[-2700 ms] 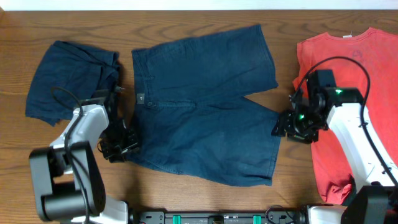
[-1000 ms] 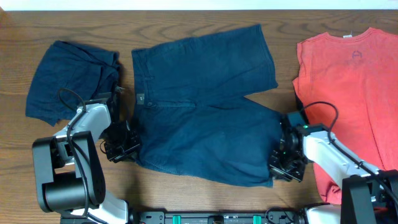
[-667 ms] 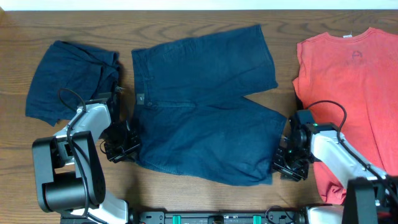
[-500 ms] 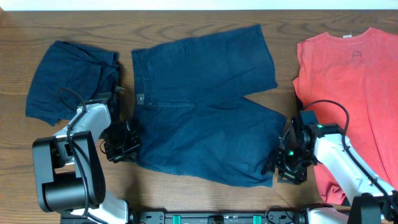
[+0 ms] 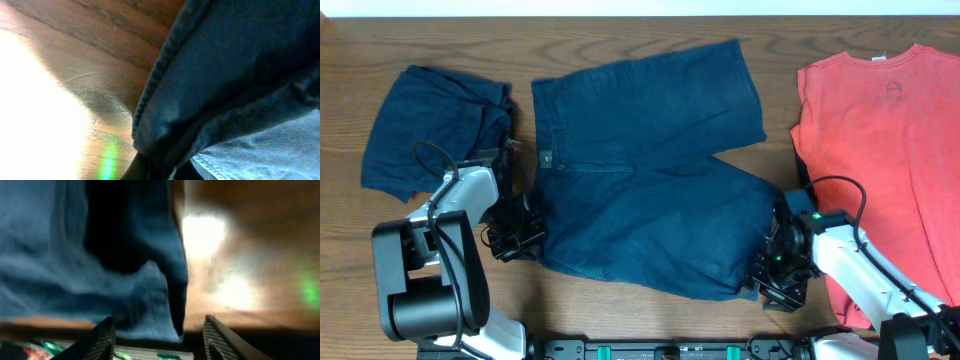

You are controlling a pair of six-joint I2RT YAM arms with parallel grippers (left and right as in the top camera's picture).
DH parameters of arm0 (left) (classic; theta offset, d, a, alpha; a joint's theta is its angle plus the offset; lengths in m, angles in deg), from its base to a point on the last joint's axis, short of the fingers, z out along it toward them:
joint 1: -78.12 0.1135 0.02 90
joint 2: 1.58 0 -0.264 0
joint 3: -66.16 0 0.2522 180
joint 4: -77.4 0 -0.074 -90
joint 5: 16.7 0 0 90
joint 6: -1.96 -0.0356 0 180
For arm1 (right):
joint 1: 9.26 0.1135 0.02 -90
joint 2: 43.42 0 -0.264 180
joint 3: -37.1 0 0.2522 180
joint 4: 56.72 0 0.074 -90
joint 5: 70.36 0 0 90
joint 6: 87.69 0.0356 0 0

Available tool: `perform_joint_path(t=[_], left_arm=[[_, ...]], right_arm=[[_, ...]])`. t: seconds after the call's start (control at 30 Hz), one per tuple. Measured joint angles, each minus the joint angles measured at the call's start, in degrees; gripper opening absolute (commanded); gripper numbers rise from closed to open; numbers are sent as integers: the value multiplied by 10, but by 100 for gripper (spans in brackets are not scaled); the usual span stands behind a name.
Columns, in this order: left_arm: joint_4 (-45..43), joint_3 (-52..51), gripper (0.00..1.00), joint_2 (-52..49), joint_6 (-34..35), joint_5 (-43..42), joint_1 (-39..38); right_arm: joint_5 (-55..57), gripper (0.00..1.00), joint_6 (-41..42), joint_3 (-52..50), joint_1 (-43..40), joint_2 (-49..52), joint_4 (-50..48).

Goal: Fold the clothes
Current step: 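Grasp the bottom hems of both shorts legs with both grippers, then lift the leg hems and fold them up toward the waistband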

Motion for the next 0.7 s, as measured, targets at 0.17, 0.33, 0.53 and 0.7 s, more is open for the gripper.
perform_joint_path(t=[0.17,0.33,0.53,0.7], left_arm=[[0,0,7,0,0,0,0],[0,0,7,0,0,0,0],[5,2,6,0,0,1,0],[48,20,6,4,-2,5,0]], right_arm=[[10,41,40,-16,2,0,-78],[12,25,62,-21,2,0,-95],[17,2,63,-23,2,0,-87],[20,1,43,-12,2,-6,-60]])
